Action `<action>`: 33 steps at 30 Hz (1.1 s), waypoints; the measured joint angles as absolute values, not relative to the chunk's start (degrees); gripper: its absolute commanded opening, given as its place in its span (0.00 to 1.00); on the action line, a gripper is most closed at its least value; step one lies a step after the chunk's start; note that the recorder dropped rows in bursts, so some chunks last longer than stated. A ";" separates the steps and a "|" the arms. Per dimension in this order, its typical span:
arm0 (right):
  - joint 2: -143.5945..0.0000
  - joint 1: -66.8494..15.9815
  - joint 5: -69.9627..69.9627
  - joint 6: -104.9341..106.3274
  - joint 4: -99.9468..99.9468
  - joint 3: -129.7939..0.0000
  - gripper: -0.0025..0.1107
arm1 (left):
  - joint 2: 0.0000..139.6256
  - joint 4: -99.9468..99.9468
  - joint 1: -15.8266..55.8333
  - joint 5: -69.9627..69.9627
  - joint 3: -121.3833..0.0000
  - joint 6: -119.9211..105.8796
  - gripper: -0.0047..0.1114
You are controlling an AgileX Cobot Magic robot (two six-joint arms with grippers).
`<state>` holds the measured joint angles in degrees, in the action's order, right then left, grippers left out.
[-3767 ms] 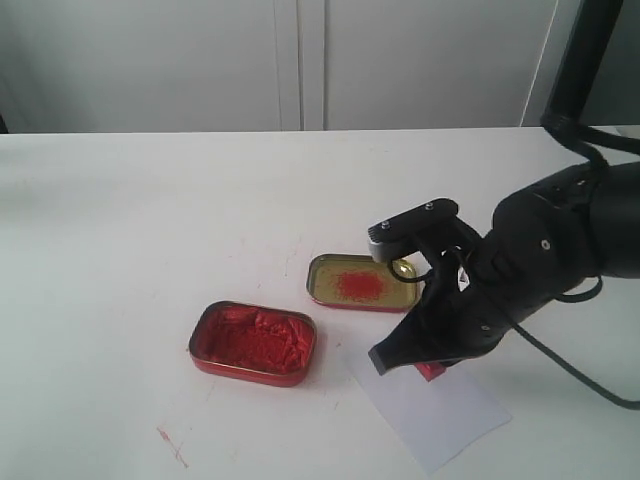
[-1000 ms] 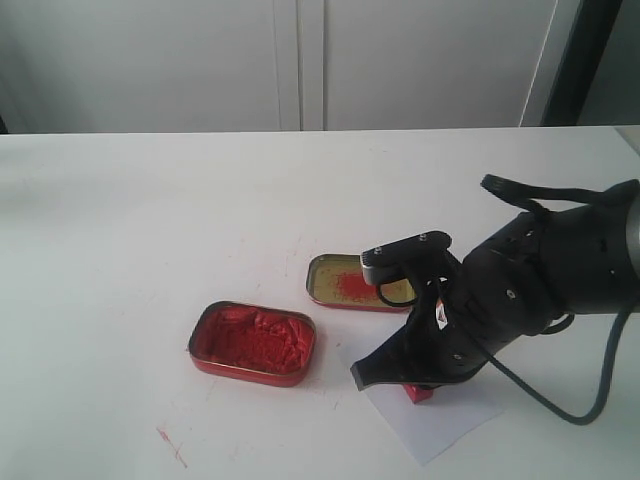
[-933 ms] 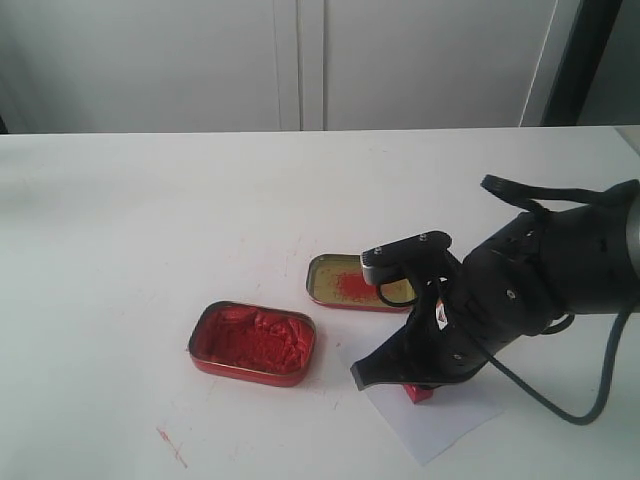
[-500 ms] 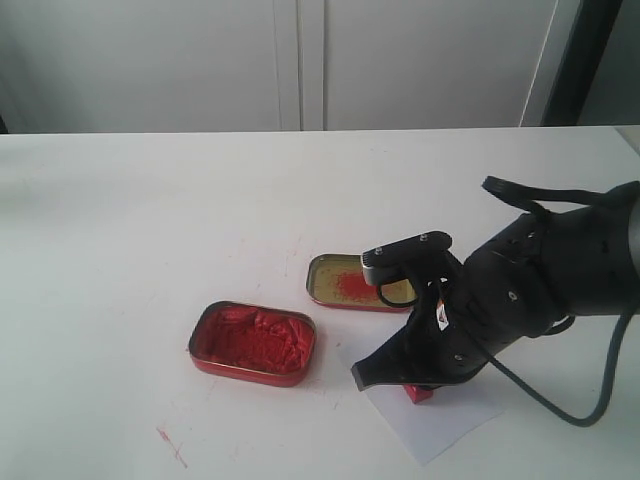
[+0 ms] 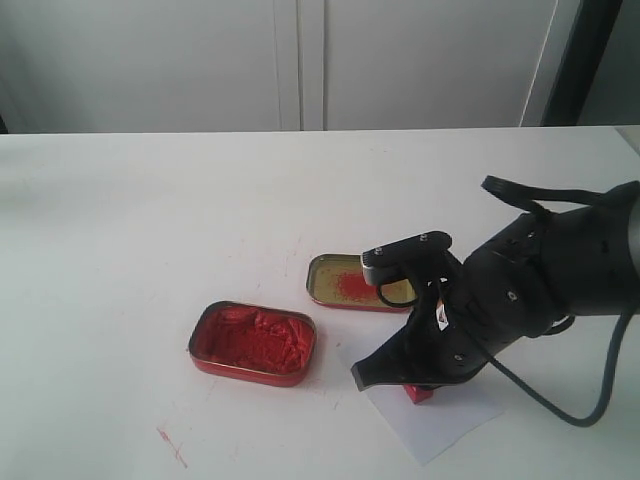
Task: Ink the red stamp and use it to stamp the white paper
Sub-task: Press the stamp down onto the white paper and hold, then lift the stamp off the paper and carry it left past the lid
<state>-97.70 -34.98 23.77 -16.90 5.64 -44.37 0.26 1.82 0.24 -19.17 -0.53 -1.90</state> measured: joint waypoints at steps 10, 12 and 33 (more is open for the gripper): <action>-97.37 -34.98 20.71 -14.90 6.28 -44.02 0.02 | 0.26 1.82 0.24 -19.17 -0.53 -1.90 0.04; -97.07 -34.98 19.62 -13.40 6.28 -43.90 0.02 | 0.26 1.82 0.24 -19.17 -0.53 -1.90 0.04; -93.38 -34.98 14.66 -3.50 6.28 -43.04 0.02 | 0.26 1.82 0.24 -19.17 -0.53 -1.90 0.04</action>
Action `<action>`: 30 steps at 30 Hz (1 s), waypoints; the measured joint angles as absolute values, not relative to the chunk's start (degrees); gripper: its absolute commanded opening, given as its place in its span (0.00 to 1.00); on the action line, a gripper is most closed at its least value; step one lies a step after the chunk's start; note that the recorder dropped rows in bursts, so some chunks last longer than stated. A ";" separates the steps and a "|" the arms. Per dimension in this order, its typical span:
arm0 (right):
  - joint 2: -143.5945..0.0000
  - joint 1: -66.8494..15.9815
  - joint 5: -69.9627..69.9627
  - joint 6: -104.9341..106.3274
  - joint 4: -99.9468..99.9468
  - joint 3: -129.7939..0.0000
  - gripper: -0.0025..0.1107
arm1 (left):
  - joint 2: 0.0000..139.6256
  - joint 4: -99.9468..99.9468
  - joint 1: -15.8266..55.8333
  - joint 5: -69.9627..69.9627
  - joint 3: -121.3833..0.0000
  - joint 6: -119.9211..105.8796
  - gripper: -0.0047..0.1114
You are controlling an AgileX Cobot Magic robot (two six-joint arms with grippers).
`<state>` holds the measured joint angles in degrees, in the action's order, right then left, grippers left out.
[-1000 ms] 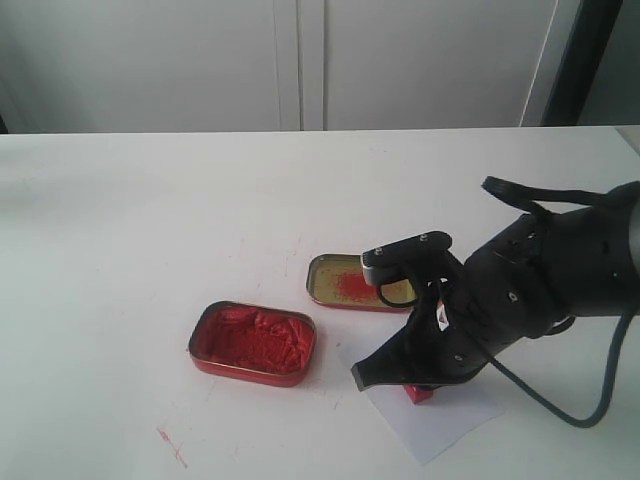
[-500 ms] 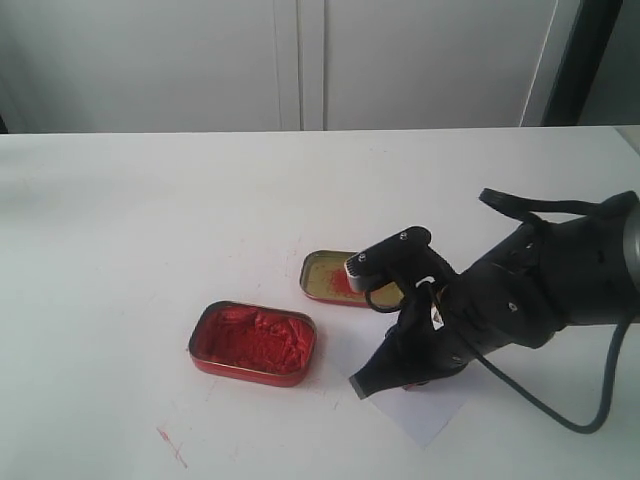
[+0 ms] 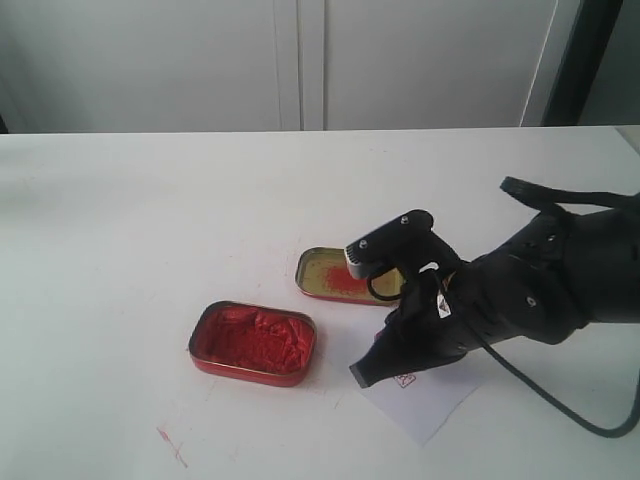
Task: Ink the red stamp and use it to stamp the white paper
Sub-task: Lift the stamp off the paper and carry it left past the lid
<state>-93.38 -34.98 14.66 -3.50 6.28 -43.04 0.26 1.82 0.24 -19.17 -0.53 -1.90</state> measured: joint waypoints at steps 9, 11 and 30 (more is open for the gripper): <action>-89.25 -34.98 14.77 -3.41 6.28 -42.89 0.02 | 0.26 1.82 0.24 -19.17 -0.53 -1.90 0.04; -88.54 -34.98 14.87 -3.41 6.28 -42.89 0.02 | 0.26 1.82 0.24 -19.17 -0.53 -1.90 0.04; -87.49 -34.58 16.93 -3.41 -6.35 -42.89 0.02 | 0.26 1.82 0.24 -19.17 -0.53 -1.90 0.04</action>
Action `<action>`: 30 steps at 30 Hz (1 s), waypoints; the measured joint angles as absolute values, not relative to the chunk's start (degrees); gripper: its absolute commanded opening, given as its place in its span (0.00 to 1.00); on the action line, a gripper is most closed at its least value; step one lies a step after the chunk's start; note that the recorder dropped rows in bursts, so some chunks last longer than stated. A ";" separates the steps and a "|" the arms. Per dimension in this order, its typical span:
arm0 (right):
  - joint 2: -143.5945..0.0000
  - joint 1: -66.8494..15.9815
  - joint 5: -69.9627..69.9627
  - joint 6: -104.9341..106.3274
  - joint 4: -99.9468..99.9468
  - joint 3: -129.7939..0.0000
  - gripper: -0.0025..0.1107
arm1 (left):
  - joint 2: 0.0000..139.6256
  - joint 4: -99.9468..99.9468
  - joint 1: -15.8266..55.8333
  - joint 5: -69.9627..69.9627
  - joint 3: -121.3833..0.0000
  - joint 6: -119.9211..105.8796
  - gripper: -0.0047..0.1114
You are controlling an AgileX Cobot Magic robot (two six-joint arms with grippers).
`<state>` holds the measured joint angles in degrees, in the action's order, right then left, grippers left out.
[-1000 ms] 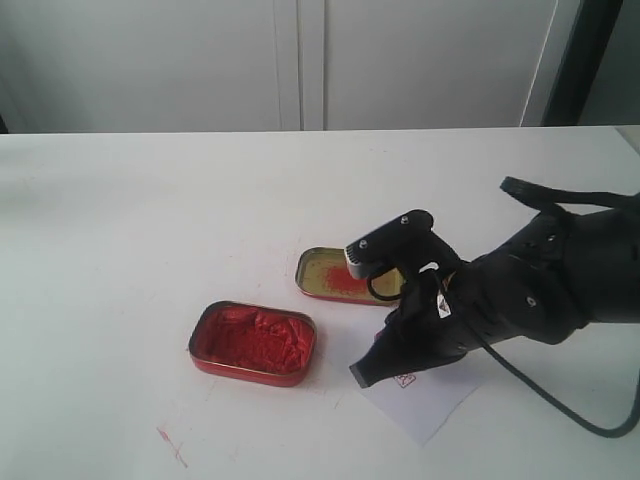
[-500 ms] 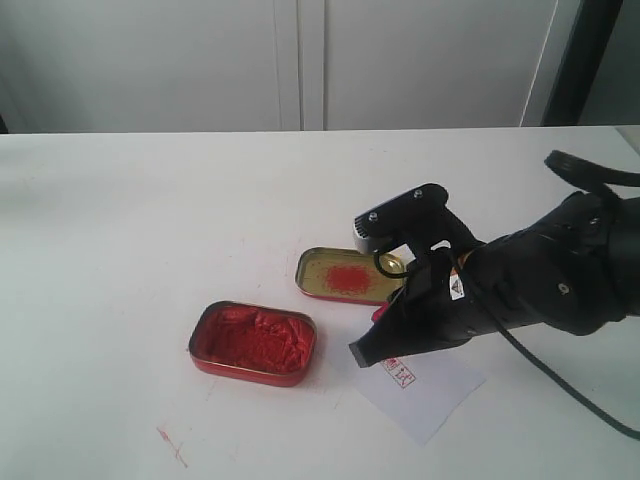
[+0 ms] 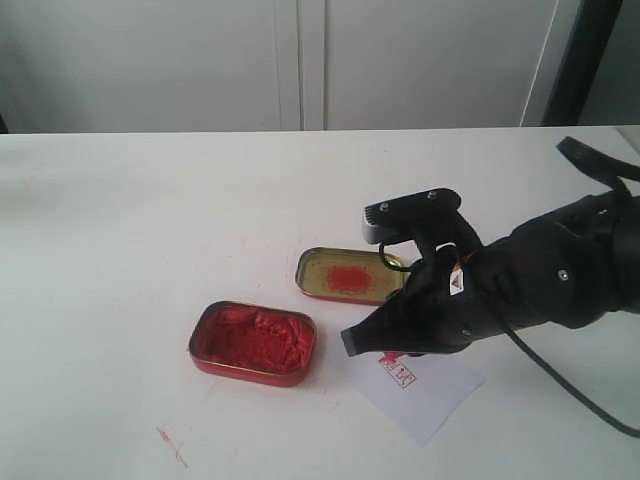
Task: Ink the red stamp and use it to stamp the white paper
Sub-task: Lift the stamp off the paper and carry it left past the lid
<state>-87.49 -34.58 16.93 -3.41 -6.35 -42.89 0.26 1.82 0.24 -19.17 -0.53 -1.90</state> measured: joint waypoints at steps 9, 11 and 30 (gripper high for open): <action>-87.49 -33.18 20.13 -1.98 -11.27 -42.89 0.02 | 0.26 1.82 0.24 -19.17 -0.53 -1.90 0.04; -87.49 -32.19 21.09 0.34 -14.49 -43.39 0.02 | 0.26 1.82 0.24 -19.17 -0.53 -1.90 0.04; -87.49 -23.81 30.60 37.63 -53.36 -45.03 0.02 | 0.26 1.82 0.24 -19.17 -0.53 -1.90 0.04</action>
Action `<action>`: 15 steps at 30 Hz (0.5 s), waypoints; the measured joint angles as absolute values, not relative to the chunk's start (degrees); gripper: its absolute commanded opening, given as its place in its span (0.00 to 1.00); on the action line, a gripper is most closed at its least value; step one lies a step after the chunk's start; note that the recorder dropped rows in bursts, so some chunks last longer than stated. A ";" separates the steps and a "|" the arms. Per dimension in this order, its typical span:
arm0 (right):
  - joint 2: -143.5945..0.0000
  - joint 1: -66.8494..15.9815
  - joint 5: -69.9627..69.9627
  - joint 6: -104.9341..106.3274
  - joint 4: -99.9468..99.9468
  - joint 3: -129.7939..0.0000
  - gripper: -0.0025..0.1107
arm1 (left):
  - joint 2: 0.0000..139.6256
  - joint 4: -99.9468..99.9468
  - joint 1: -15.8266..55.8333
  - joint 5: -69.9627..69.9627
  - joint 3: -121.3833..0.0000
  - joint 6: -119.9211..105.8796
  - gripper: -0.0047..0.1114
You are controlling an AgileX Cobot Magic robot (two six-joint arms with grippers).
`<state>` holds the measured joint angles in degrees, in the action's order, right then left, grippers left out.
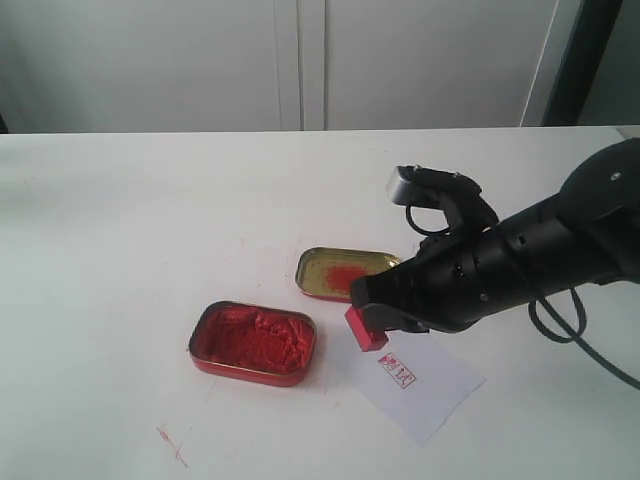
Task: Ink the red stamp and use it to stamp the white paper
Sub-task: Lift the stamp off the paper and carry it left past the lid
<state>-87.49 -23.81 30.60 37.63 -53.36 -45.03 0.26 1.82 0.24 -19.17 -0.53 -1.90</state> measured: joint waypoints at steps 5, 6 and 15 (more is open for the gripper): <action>-87.93 -23.26 32.04 41.95 -62.28 -45.03 0.02 | 0.26 1.82 0.24 -19.17 -0.53 -1.90 0.04; -88.60 -23.12 32.74 43.42 -66.01 -45.03 0.02 | 0.26 1.82 0.24 -19.17 -0.53 -1.90 0.04; -95.44 -23.12 35.47 55.63 -87.40 -48.76 0.02 | 0.26 1.82 0.24 -19.17 -0.53 -1.90 0.04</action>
<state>-95.44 -23.12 35.47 55.63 -87.40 -48.76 0.26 1.82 0.24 -19.17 -0.53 -1.90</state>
